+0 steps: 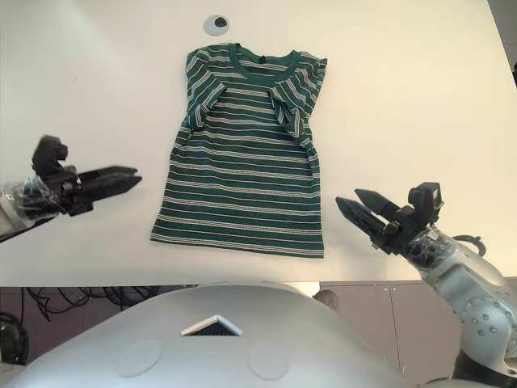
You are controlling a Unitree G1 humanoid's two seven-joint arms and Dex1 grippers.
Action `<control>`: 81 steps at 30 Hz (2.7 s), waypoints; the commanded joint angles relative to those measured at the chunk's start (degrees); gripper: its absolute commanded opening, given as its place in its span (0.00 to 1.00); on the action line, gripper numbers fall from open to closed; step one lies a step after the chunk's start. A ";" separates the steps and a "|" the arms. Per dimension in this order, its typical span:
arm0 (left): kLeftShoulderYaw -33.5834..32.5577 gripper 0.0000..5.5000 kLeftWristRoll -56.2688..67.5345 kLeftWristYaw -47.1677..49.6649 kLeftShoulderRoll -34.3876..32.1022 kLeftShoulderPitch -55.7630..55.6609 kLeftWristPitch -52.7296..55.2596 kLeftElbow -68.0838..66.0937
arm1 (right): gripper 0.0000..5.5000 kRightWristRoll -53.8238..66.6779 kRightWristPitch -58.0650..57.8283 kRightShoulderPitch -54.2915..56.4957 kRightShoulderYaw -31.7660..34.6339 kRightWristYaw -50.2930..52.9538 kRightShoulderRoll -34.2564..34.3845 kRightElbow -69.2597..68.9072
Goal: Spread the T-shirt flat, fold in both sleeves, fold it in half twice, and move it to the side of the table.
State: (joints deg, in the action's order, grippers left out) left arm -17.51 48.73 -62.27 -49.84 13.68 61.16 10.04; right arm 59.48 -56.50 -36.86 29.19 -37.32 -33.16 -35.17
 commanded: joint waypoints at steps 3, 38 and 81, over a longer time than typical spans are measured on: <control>6.63 0.47 -5.23 -2.81 -2.62 2.67 -3.80 -0.76 | 0.60 -1.33 -3.39 -3.86 -5.62 1.44 -1.22 2.17; 20.14 0.25 -10.59 -5.00 -3.79 -0.55 -4.89 -3.35 | 0.33 0.14 -2.59 -4.11 -17.78 6.39 -0.27 5.50; 27.31 0.00 -9.51 -14.90 3.24 -48.48 1.36 -29.92 | 0.01 23.43 -10.45 41.22 -18.71 4.99 -9.74 27.57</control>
State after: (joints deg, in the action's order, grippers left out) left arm 8.00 43.33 -77.49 -49.80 -27.48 66.12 -11.72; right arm 87.26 -65.99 -5.49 14.46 -31.26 -43.45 -13.96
